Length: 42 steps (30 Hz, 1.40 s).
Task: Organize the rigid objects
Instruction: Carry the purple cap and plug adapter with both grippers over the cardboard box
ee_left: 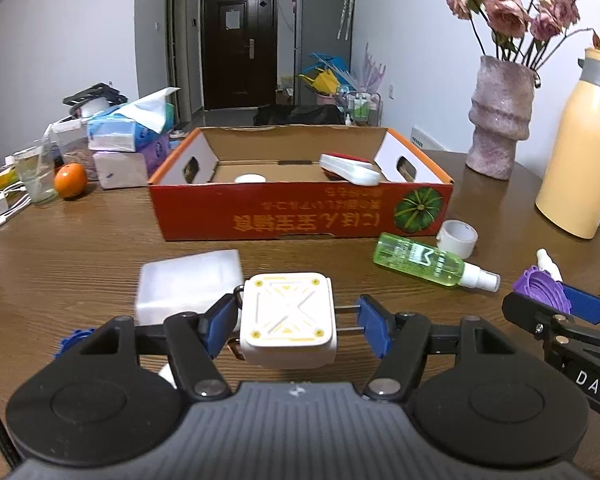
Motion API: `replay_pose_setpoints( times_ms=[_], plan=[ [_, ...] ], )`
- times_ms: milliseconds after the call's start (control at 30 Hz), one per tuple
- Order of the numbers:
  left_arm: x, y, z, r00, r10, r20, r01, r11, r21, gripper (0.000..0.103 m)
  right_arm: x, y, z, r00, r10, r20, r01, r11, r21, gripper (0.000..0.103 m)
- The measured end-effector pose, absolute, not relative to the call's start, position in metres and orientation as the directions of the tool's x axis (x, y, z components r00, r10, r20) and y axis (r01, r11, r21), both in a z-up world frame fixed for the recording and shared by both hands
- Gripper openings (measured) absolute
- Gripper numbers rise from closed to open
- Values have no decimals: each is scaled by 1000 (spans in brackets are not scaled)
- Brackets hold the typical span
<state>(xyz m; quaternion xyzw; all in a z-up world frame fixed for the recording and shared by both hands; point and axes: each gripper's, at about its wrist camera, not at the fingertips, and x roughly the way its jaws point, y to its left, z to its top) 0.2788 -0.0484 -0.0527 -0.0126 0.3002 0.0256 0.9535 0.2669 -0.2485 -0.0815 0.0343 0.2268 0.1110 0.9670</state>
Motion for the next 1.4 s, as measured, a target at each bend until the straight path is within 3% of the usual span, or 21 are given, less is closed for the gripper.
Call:
replay_pose_setpoints(
  times_ms=[1400],
  plan=[
    [335,27,-11,871,46,-490,-117,986,-115,67,329,-156,-27,905,275,-324,-259,961,92,52]
  ],
)
